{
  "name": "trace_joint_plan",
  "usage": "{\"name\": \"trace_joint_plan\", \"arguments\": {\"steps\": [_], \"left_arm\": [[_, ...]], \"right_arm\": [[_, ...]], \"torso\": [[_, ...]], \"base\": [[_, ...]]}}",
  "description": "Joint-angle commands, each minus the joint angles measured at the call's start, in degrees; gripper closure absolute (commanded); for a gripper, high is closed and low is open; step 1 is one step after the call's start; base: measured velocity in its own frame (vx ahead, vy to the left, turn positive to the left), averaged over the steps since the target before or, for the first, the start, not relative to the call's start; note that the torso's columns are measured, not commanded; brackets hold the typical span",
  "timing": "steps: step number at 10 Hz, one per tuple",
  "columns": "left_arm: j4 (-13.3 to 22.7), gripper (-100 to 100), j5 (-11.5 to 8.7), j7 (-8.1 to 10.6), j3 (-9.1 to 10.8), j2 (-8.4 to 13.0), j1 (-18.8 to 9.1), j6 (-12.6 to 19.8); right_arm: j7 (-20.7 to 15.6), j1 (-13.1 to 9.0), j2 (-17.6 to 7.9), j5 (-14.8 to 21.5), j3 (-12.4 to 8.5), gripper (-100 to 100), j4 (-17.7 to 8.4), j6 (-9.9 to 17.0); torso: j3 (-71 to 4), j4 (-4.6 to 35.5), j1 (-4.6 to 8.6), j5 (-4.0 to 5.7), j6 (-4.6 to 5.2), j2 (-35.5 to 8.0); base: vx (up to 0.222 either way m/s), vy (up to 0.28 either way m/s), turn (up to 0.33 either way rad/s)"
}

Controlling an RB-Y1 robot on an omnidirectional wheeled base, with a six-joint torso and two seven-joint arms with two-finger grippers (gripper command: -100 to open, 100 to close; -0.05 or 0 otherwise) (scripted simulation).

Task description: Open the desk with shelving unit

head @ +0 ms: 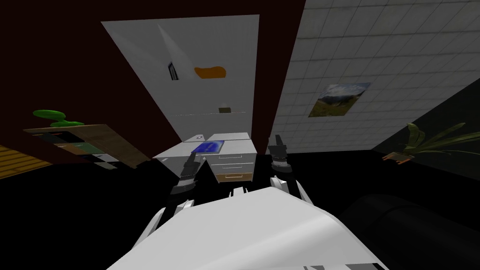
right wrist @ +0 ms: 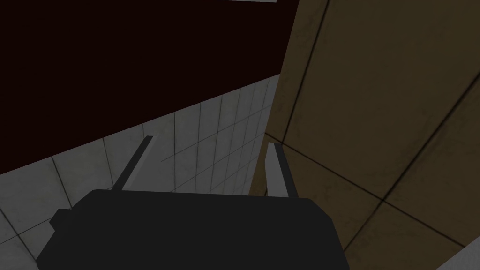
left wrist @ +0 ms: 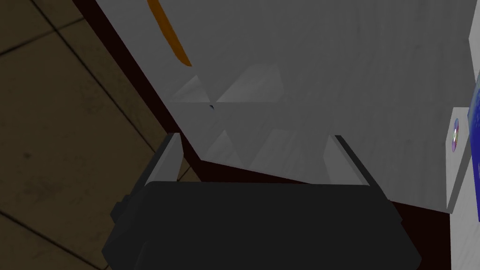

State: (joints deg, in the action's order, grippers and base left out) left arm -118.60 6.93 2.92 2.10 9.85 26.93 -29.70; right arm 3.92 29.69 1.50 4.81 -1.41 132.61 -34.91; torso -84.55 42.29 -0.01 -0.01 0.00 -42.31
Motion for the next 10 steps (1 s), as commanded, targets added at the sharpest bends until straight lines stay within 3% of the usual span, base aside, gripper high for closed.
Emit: {"name": "trace_joint_plan", "arguments": {"steps": [1, 10], "left_arm": [[3.5, -100, 0.3, 0.35, 0.5, 0.5, -0.6, -1.9], [15.0, -100, 1.8, 1.46, 1.94, 1.0, -2.4, -8.1]], "right_arm": [[0.0, 0.0, 0.0, 0.0, 0.0, 0, 0.0, 0.0], [0.0, 0.0, 0.0, 0.0, 0.0, 0, 0.0, 0.0]], "torso": [[0.0, 0.0, 0.02, 0.01, 0.0, 0.0], [0.0, 0.0, 0.0, 0.0, 0.0, 0.0]], "base": [[0.034, -0.01, -0.014], [0.035, -0.011, -0.021]]}}
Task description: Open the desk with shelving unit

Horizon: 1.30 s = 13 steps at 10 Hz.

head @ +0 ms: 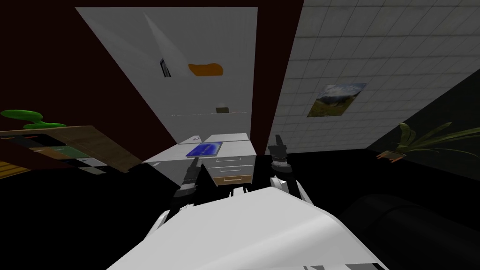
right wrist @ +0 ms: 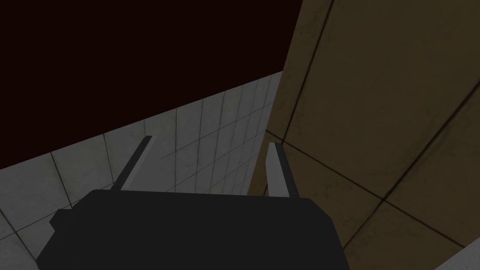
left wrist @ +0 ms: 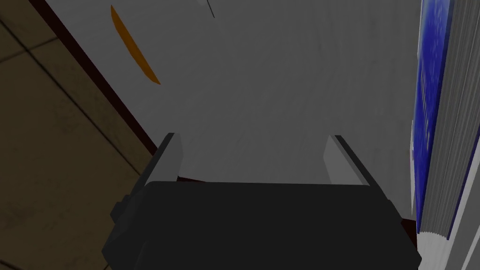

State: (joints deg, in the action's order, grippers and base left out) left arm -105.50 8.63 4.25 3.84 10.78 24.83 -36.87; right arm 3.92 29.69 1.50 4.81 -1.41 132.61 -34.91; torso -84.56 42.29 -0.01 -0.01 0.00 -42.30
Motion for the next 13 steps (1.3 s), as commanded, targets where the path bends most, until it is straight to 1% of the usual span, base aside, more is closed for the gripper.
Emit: {"name": "trace_joint_plan", "arguments": {"steps": [1, 2, 3, 4, 5, 6, 7, 8, 9, 10, 11, 12, 13], "left_arm": [[4.2, -100, 0.5, 0.37, 0.51, 0.0, -0.7, -2.3], [4.4, -100, 0.5, 0.37, 0.51, 0.0, -0.7, -2.3], [6.7, -100, 0.8, 0.62, 0.83, 0.0, -1.1, -3.6], [7.0, -100, 0.8, 0.62, 0.83, 0.0, -1.1, -3.6], [9.4, -100, 1.1, 0.87, 1.15, -0.1, -1.5, -5.0], [10.9, -100, 1.4, 1.12, 1.47, -0.1, -1.9, -6.4], [12.1, -100, 1.4, 1.12, 1.47, -0.1, -1.9, -6.4], [14.2, -100, 1.8, 1.37, 1.79, -0.2, -2.3, -7.8], [14.7, -100, 1.8, 1.37, 1.79, -0.2, -2.3, -7.8], [16.4, -100, 2.1, 1.61, 2.11, -0.4, -2.7, -9.2], [17.2, -100, 2.1, 1.61, 2.11, -0.4, -2.7, -9.2], [19.3, -100, 2.4, 1.86, 2.43, -0.5, -3.1, -10.5], [19.7, -100, 2.4, 1.86, 2.43, -0.5, -3.1, -10.5]], "right_arm": [[0.0, 0.0, 0.0, 0.0, 0.0, 0, 0.0, 0.0], [0.0, 0.0, 0.0, 0.0, 0.0, 0, 0.0, 0.0], [0.0, 0.0, 0.0, 0.0, 0.0, 0, 0.0, 0.0], [0.0, 0.0, 0.0, 0.0, 0.0, 0, 0.0, 0.0], [0.0, 0.0, 0.0, 0.0, 0.0, 0, 0.0, 0.0], [0.0, 0.0, 0.0, 0.0, 0.0, 0, 0.0, 0.0], [0.0, 0.0, 0.0, 0.0, 0.0, 0, 0.0, 0.0], [0.0, 0.0, 0.0, 0.0, 0.0, 0, 0.0, 0.0], [0.0, 0.0, 0.0, 0.0, 0.0, 0, 0.0, 0.0], [0.0, 0.0, 0.0, 0.0, 0.0, 0, 0.0, 0.0], [0.0, 0.0, 0.0, 0.0, 0.0, 0, 0.0, 0.0], [0.0, 0.0, 0.0, 0.0, 0.0, 0, 0.0, 0.0], [0.0, 0.0, 0.0, 0.0, 0.0, 0, 0.0, 0.0]], "torso": [[0.0, 0.0, 0.0, 0.0, -0.01, 0.0], [0.0, 0.0, 0.01, 0.01, 0.0, 0.0], [0.0, 0.0, 0.01, 0.01, -0.01, 0.0], [0.0, 0.0, 0.03, 0.01, 0.0, 0.0], [0.0, 0.0, 0.01, 0.01, -0.01, 0.0], [0.0, 0.0, 0.0, 0.0, 0.0, 0.0], [-0.1, 0.0, 0.03, 0.01, 0.0, 0.1], [0.0, 0.0, 0.02, 0.01, -0.01, 0.0], [0.0, 0.0, 0.03, 0.01, 0.0, 0.0], [0.0, 0.0, 0.02, 0.01, 0.0, -0.1], [0.0, 0.0, 0.01, 0.0, 0.0, 0.0], [0.0, 0.0, -0.01, 0.0, -0.01, 0.0], [0.0, 0.0, 0.0, 0.0, 0.0, 0.0]], "base": [[0.036, -0.011, -0.028], [0.03, -0.008, -0.012], [0.031, -0.013, -0.025], [0.03, -0.008, -0.014], [0.037, -0.006, -0.029], [0.063, -0.013, -0.046], [0.052, -0.012, -0.012], [0.043, -0.014, -0.026], [0.029, -0.013, -0.012], [0.031, -0.012, -0.028], [0.026, -0.006, -0.015], [0.033, -0.007, -0.023], [0.031, -0.009, -0.014]]}}
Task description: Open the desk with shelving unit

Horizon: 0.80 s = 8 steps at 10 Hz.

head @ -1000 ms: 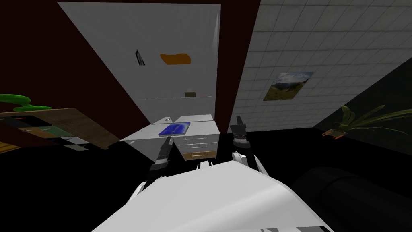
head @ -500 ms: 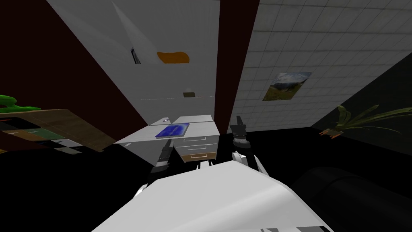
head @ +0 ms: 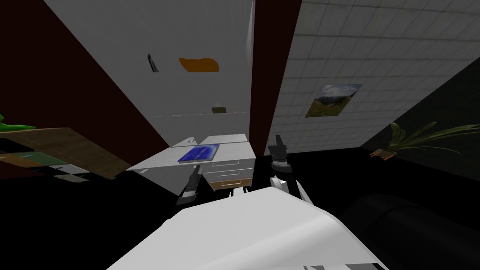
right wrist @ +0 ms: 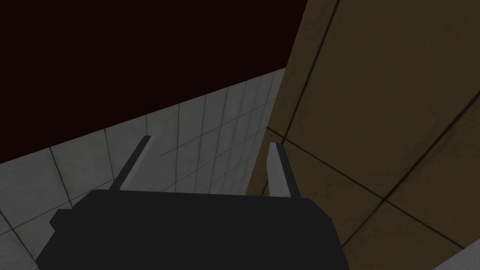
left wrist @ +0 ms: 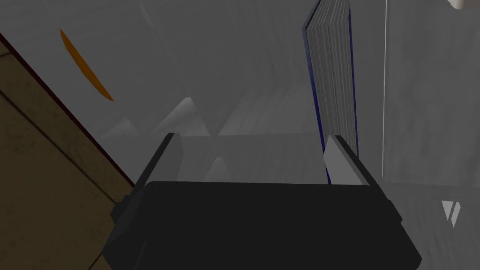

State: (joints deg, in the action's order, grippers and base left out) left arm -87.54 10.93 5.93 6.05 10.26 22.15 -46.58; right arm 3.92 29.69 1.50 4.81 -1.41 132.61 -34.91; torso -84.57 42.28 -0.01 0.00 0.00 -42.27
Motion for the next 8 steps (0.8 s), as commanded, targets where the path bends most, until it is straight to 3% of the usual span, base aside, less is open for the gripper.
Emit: {"name": "trace_joint_plan", "arguments": {"steps": [1, 8], "left_arm": [[3.8, -100, 0.5, 0.43, 0.54, -0.2, -0.8, -2.1], [15.1, -100, 1.9, 1.55, 1.98, -1.6, -2.6, -8.4]], "right_arm": [[0.0, 0.0, 0.0, 0.0, 0.0, 0, 0.0, 0.0], [0.0, 0.0, 0.0, 0.0, 0.0, 0, 0.0, 0.0]], "torso": [[0.0, 0.0, 0.01, 0.01, 0.0, 0.0], [0.0, 0.0, -0.02, 0.0, 0.0, -0.1]], "base": [[0.032, -0.01, -0.03], [0.044, -0.011, -0.026]]}}
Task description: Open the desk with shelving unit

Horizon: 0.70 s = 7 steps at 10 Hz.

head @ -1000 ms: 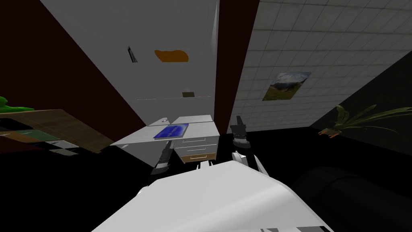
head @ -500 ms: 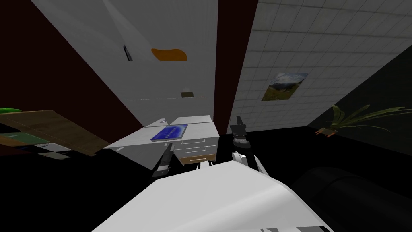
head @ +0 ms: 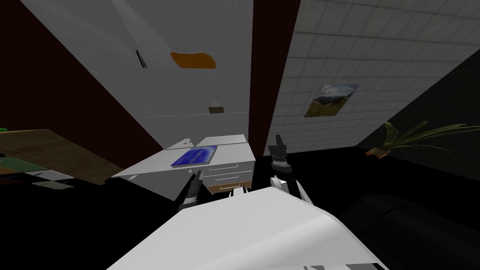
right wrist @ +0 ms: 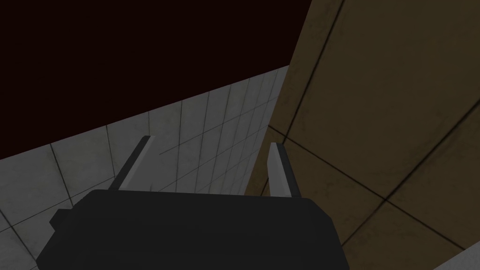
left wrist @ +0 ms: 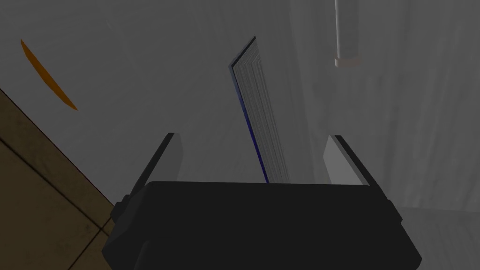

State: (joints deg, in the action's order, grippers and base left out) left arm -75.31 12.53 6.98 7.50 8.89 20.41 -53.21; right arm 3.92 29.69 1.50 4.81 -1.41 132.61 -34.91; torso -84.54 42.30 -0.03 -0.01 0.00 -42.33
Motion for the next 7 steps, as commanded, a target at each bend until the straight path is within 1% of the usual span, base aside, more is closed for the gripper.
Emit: {"name": "trace_joint_plan", "arguments": {"steps": [1, 2, 3, 4, 7], "left_arm": [[3.6, -100, 0.3, 0.5, 0.54, -0.2, -0.9, -1.7], [5.6, -100, 0.6, 0.7, 0.79, -0.5, -1.2, -2.8], [6.9, -100, 0.9, 0.89, 1.04, -0.9, -1.5, -3.9], [7.6, -100, 0.9, 0.89, 1.04, -0.9, -1.5, -3.9], [12.5, -100, 1.5, 1.39, 1.69, -2.3, -2.3, -6.7]], "right_arm": [[0.0, 0.0, 0.0, 0.0, 0.0, 0, 0.0, 0.0], [0.0, 0.0, 0.0, 0.0, 0.0, 0, 0.0, 0.0], [0.0, 0.0, 0.0, 0.0, 0.0, 0, 0.0, 0.0], [0.0, 0.0, 0.0, 0.0, 0.0, 0, 0.0, 0.0], [0.0, 0.0, 0.0, 0.0, 0.0, 0, 0.0, 0.0]], "torso": [[0.0, 0.0, 0.02, 0.01, 0.01, 0.1], [0.0, 0.0, 0.03, 0.01, 0.0, 0.1], [0.0, 0.0, 0.04, 0.01, 0.0, 0.0], [0.0, 0.0, 0.04, 0.01, 0.01, 0.1], [0.0, 0.0, 0.03, 0.01, 0.0, 0.0]], "base": [[0.038, -0.009, -0.014], [0.036, -0.009, -0.027], [0.049, -0.013, -0.033], [0.037, -0.009, -0.01], [0.035, -0.009, -0.026]]}}
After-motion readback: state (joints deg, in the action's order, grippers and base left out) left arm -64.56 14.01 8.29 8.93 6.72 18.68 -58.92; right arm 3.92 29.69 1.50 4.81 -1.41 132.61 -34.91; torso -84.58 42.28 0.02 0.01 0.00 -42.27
